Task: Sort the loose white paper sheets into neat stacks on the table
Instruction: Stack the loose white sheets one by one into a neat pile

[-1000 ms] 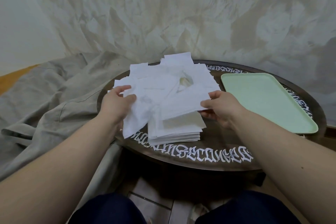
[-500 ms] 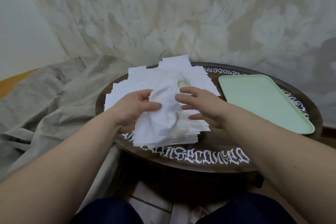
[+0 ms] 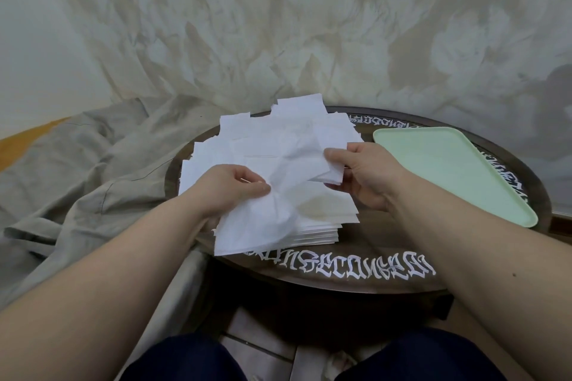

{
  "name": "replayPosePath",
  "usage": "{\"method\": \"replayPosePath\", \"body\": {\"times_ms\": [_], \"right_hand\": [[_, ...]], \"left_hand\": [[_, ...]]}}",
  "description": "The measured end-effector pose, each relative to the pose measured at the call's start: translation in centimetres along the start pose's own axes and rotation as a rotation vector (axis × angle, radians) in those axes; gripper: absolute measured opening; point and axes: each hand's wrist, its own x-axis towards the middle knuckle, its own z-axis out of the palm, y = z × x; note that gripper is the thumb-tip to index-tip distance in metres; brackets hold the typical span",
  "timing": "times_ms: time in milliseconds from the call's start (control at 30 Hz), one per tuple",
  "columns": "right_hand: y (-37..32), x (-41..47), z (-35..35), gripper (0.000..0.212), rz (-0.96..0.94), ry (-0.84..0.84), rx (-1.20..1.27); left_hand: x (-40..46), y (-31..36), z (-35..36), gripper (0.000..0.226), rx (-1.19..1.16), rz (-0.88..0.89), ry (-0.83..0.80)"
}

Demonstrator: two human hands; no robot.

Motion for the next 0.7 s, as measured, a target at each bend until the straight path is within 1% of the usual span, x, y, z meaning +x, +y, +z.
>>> {"method": "replayPosePath", "body": {"times_ms": [33, 67, 133, 200, 267, 333, 400, 433, 467, 533, 600, 667, 700], "right_hand": [[-0.1, 0.1, -0.2, 0.009, -0.002, 0.007, 0.008], [-0.2, 0.1, -0.3, 0.011, -0.01, 0.01, 0.008], [-0.3, 0.2, -0.5, 0.013, -0.03, 0.011, -0.012], [-0.4, 0.3, -0.8, 0.011, -0.054, 0.019, -0.058], [-0.5, 0.3, -0.9, 0.009, -0.091, 0.033, -0.092], [-0.8, 0.2, -1.0, 0.009, -0.113, 0.033, -0.086], [-0.9, 0.2, -1.1, 0.008, -0.114, 0.023, -0.068], [-0.8, 0.3, -1.2, 0.012, -0.115, 0.031, -0.092], [-0.7, 0.4, -1.3, 0.018, -0.129, 0.049, -0.153], [-0.5, 0.7, -1.6, 0.02, -0.221, 0.11, -0.398], [-0.4, 1.1, -1.8, 0.016, -0.412, 0.176, -0.661], [-0.6, 1.2, -1.6, 0.015, -0.599, 0.202, -0.844], [-0.5, 1.2, -1.5, 0.014, -0.665, 0.187, -0.938]], "left_hand": [[0.1, -0.1, -0.1, 0.01, -0.07, 0.005, -0.003], [0.3, -0.1, -0.2, 0.011, -0.121, 0.015, -0.008], [0.2, 0.1, -0.5, 0.023, -0.146, 0.026, -0.016], [0.3, 0.2, -0.8, 0.027, -0.12, 0.04, -0.005], [0.2, 0.5, -1.1, 0.021, -0.118, 0.053, 0.026], [0.2, 0.8, -1.0, 0.016, -0.176, 0.058, 0.07], [0.4, 0.9, -0.9, 0.029, -0.234, 0.071, 0.105], [0.5, 0.9, -0.8, 0.035, -0.243, 0.085, 0.113], [0.6, 0.8, -0.8, 0.036, -0.23, 0.102, 0.118], [0.7, 0.7, -0.9, 0.028, -0.199, 0.121, 0.138], [0.8, 0.4, -1.0, 0.022, -0.211, 0.116, 0.172], [1.0, 0.2, -1.0, 0.028, -0.214, 0.114, 0.206], [1.1, 0.1, -1.0, 0.03, -0.21, 0.117, 0.224]]}}
